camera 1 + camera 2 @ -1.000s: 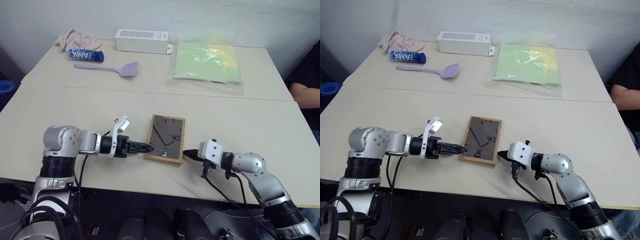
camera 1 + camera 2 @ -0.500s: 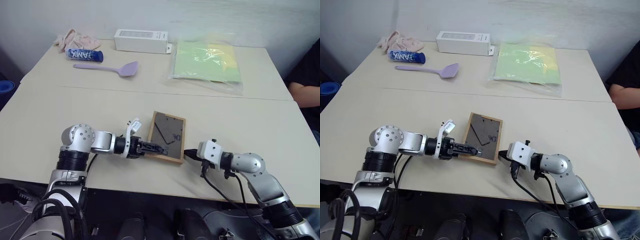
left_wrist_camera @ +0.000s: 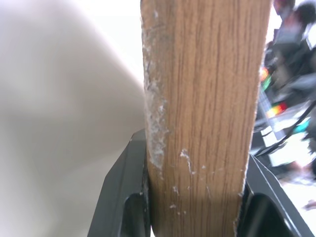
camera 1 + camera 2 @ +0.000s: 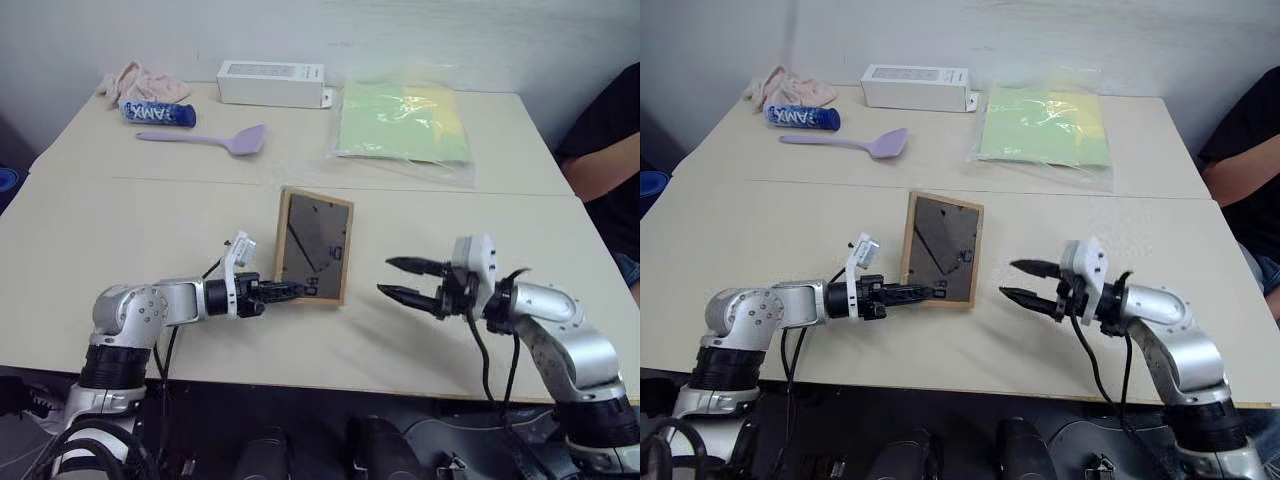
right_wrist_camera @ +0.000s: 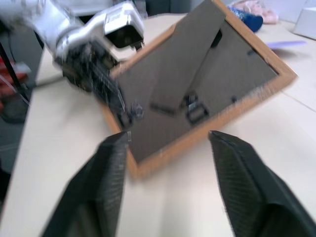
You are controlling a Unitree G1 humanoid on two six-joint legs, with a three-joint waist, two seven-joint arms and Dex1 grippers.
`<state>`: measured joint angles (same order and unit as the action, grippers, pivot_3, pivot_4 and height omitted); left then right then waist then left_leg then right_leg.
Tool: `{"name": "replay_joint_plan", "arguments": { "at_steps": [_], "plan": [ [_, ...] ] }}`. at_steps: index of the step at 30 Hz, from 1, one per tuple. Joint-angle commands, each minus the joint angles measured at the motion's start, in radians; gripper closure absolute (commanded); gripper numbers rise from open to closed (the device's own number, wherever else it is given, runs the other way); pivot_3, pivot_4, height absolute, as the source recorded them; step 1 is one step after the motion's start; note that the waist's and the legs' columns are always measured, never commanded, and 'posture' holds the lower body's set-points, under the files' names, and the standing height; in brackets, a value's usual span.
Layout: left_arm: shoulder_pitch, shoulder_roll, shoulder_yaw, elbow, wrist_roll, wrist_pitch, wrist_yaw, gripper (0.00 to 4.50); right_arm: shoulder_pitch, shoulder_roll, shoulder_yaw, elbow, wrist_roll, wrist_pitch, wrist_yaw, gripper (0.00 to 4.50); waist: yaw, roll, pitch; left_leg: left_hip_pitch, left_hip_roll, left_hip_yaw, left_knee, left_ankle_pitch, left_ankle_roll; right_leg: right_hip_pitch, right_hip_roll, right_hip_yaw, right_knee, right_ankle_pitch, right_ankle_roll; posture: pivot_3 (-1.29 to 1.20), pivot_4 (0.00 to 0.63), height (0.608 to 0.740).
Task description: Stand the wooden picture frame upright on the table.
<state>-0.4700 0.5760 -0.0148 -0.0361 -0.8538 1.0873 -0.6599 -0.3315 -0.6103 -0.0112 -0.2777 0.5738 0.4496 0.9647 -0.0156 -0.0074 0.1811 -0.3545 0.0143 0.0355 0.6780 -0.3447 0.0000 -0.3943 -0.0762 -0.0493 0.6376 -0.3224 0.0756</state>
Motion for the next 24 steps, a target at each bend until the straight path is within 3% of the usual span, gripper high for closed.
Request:
{"name": "replay_joint_plan", "arguments": {
  "at_steps": [1,3,11,16,24],
  "plan": [
    [0.015,0.005,-0.037,-0.037,0.063,-0.069,-0.054,3.21,-0.073,0.042,0.057,-0.023,-0.007,0.068,-0.058,0.57,0.005,0.000,0.000,0.000,0.000,0.000,0.000,0.000,0.000,0.000,0.000,0.000,0.000,0.000,0.000,0.00,0.150,0.740],
    [0.017,0.003,-0.049,-0.047,0.076,-0.080,-0.073,3.21,-0.117,0.074,0.092,0.006,-0.045,0.062,-0.085,0.04,0.008,0.000,0.000,-0.001,0.000,0.000,-0.001,0.000,0.001,-0.001,-0.001,0.000,-0.001,0.000,0.000,0.00,0.150,0.740],
    [0.027,0.005,-0.072,-0.060,0.133,-0.112,-0.113,3.21,-0.195,0.174,0.176,0.059,-0.073,0.036,-0.057,0.04,0.011,0.000,0.000,-0.005,-0.001,0.000,0.000,-0.002,0.004,-0.003,-0.001,-0.001,0.000,0.000,0.000,0.00,0.150,0.740],
    [0.016,-0.021,-0.023,-0.042,0.102,-0.053,-0.090,3.21,-0.149,0.150,0.156,-0.003,-0.029,0.030,0.021,0.04,0.014,0.000,0.000,-0.005,0.000,-0.001,0.000,-0.002,0.005,-0.003,-0.001,-0.001,0.000,0.000,0.000,0.00,0.150,0.740],
    [-0.071,-0.077,0.173,0.029,-0.137,0.372,-0.021,3.21,-0.048,0.074,0.085,0.018,-0.119,-0.261,0.125,0.04,0.010,-0.001,0.000,-0.007,-0.001,-0.001,0.001,-0.003,0.006,-0.003,-0.001,-0.001,0.000,0.001,0.001,0.00,0.150,0.740]
  ]
}}
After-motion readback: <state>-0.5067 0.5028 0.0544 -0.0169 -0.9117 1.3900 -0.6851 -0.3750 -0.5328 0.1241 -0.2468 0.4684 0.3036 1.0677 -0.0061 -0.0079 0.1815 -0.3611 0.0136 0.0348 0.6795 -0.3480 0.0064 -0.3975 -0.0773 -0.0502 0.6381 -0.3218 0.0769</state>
